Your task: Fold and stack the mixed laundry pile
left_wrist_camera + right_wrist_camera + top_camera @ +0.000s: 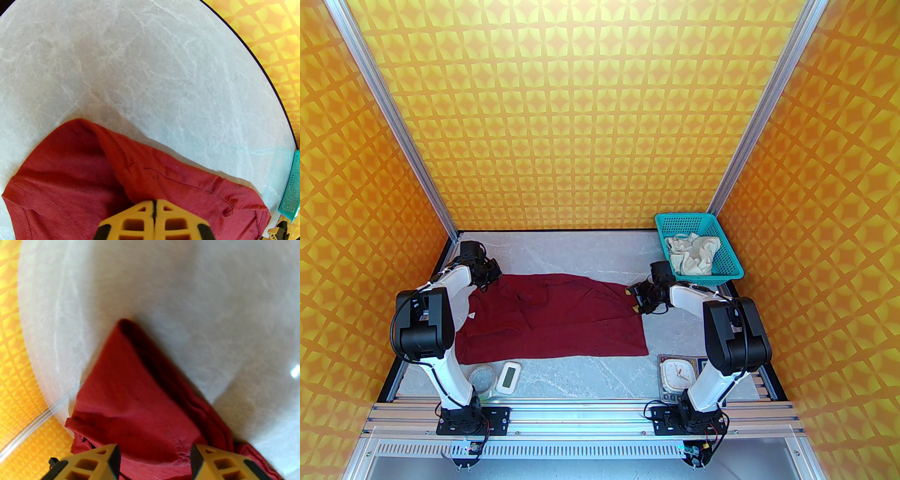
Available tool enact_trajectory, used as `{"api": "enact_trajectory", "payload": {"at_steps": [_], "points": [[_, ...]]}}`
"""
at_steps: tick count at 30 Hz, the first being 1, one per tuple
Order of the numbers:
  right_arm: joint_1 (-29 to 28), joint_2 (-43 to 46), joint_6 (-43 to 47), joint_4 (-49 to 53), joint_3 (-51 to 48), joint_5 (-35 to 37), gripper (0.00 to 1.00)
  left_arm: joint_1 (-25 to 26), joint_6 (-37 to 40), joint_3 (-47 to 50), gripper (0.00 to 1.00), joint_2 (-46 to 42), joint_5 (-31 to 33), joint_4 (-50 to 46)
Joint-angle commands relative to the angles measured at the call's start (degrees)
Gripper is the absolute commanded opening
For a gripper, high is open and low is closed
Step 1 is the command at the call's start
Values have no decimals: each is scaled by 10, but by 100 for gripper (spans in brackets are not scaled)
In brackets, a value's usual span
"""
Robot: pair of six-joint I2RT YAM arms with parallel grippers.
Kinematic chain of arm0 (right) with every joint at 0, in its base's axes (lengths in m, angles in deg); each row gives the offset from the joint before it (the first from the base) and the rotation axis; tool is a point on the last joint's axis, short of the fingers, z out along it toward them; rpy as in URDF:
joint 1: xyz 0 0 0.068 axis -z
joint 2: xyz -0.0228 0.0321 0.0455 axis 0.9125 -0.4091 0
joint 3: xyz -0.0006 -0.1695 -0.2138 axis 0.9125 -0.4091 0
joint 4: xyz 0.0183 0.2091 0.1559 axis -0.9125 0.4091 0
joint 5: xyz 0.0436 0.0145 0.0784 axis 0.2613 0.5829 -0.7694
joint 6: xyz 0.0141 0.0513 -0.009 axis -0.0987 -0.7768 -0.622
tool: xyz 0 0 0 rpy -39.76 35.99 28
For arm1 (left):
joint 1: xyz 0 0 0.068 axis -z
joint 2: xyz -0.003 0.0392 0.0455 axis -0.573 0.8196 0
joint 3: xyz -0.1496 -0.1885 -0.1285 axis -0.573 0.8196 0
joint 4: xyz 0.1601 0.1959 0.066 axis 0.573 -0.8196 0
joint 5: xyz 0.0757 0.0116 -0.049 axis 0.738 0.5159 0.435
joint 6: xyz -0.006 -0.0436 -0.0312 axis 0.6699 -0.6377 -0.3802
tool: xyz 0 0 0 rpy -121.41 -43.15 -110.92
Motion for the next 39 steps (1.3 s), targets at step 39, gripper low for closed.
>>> {"api": "enact_trajectory", "payload": {"at_steps": [39], "points": [[1, -7, -129, -118, -65, 30, 36, -17, 25, -3, 0, -30, -19, -18]]}}
